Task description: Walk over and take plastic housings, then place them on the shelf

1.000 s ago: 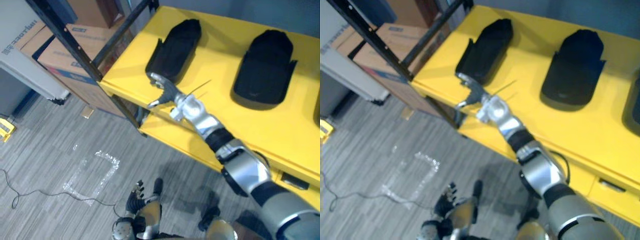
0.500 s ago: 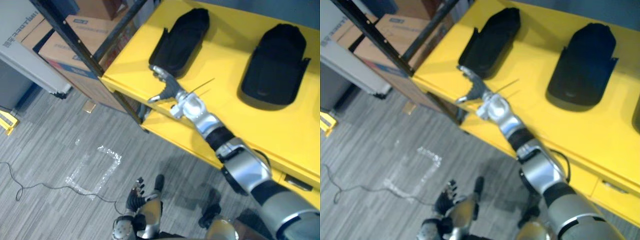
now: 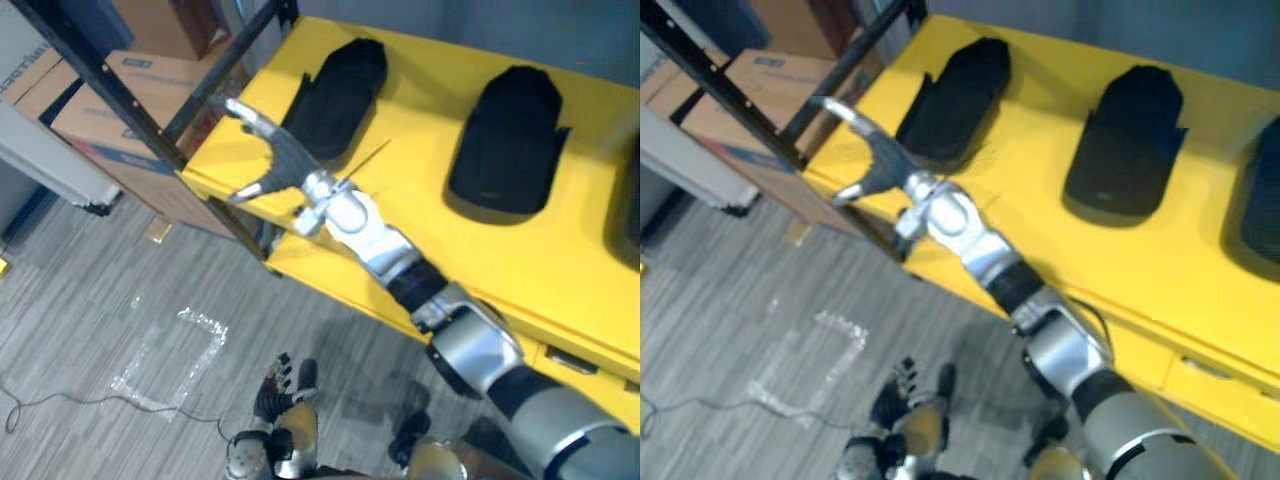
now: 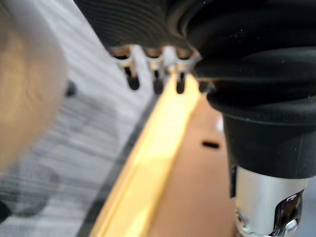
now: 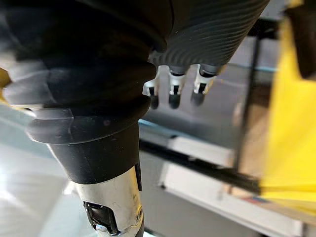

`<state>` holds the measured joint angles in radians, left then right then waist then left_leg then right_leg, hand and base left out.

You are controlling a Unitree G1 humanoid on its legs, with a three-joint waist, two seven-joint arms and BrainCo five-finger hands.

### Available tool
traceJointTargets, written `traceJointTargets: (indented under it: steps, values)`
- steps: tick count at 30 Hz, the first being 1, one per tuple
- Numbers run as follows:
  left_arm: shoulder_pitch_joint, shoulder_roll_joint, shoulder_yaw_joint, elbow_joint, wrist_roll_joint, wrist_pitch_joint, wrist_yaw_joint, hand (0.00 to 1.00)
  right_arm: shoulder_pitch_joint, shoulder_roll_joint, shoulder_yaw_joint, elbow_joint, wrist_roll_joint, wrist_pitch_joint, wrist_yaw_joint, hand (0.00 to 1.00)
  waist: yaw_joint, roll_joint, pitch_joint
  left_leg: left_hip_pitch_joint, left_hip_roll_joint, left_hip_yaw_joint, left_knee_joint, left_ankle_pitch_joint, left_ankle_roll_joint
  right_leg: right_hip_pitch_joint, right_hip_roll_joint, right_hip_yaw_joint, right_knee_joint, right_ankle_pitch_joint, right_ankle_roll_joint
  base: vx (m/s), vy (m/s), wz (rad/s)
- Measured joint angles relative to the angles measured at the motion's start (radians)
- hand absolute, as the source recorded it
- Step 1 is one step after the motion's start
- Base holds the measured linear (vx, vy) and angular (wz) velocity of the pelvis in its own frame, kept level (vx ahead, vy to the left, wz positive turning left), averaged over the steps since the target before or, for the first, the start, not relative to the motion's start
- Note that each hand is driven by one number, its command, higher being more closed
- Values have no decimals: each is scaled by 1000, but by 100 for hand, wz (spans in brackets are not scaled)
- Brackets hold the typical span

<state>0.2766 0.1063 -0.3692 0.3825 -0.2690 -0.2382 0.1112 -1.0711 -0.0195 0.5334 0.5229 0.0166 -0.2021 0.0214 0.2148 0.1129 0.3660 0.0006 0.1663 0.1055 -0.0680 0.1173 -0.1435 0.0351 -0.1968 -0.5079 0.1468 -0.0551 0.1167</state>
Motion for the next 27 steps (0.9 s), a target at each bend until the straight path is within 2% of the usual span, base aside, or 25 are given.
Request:
traceJointTargets:
  steps: [2, 3, 4, 6, 9, 11, 13, 16, 18, 20, 22, 23, 27]
  values:
    - [5, 3, -4, 3, 16, 0, -5, 0, 58, 10, 0, -91, 2, 35, -2, 0, -13, -33, -51, 5, 3, 25, -9, -2, -2, 12, 17, 16, -64, 32, 3, 51, -20, -26]
    - [4, 3, -5, 4, 20, 0, -6, 0, 74, 10, -1, -117, 3, 45, -2, 0, -17, -41, -61, 10, 5, 38, -9, -5, -6, 18, 23, 21, -81, 42, 2, 76, -17, -46]
    - [-2, 6, -3, 5, 47, -2, -5, 0, 110, 9, -1, -182, -3, 77, -8, 0, -34, -62, -74, 28, 7, 67, -9, -5, -6, 39, 35, 46, -122, 70, 1, 49, -19, -46]
    - [-4, 5, 0, 15, 57, -2, -5, 0, 166, -9, -5, -283, -14, 119, -31, 0, -62, -81, -105, 36, 15, 106, -9, -14, -14, 38, 49, 76, -157, 94, -3, 17, -20, -53]
    - [-21, 2, 5, 32, 85, 3, -3, 0, 301, -65, -64, -464, 10, 171, -48, 0, -98, -91, -132, 71, 19, 165, -11, -28, -16, 40, 62, 133, -178, 115, -6, 0, 6, -62]
    - [-44, 3, 7, 32, 91, 14, 0, 0, 429, -129, -148, -558, 31, 189, -60, 0, -137, -93, -170, 89, 21, 209, -11, -42, -16, 37, 69, 173, -199, 133, -7, -36, 20, -57]
    - [-66, 3, 19, 35, 91, 32, 6, 0, 532, -176, -208, -639, 50, 201, -59, 0, -159, -97, -183, 105, 23, 240, -11, -48, -18, 37, 77, 207, -215, 144, -8, -33, -3, -48]
    - [-93, 3, 43, 43, 91, 53, 15, 0, 705, -245, -291, -760, 102, 207, -46, 0, -196, -98, -201, 125, 27, 278, -12, -52, -21, 35, 84, 240, -226, 155, -6, -16, 5, -37]
    - [-103, 3, 46, 49, 92, 62, 20, 0, 776, -266, -342, -776, 130, 203, -39, 0, -210, -97, -213, 129, 29, 291, -12, -52, -22, 29, 90, 255, -226, 158, -7, -11, -11, -28]
    - [-114, 1, 53, 71, 93, 65, 25, 0, 833, -265, -387, -779, 139, 178, -40, 0, -212, -98, -230, 129, 32, 308, -12, -53, -23, 18, 95, 268, -226, 160, -9, 1, -5, -24]
    - [-110, -12, 69, 81, 93, 67, 42, 0, 906, -260, -449, -785, 160, 131, -47, 0, -216, -101, -239, 137, 32, 318, -13, -56, -24, 16, 96, 279, -226, 162, -8, 8, 5, -13]
    - [-108, -18, 81, 85, 92, 68, 46, 0, 924, -257, -464, -786, 156, 125, -53, 0, -218, -102, -244, 138, 32, 320, -13, -57, -24, 15, 96, 282, -227, 161, -8, 6, 9, -13]
    - [-95, -52, 212, 176, 91, 96, 92, 0, 1078, -201, -600, -792, 134, 110, -175, 0, -228, -114, -281, 140, 30, 346, -13, -67, -26, -1, 98, 312, -226, 165, -8, 35, 14, -19]
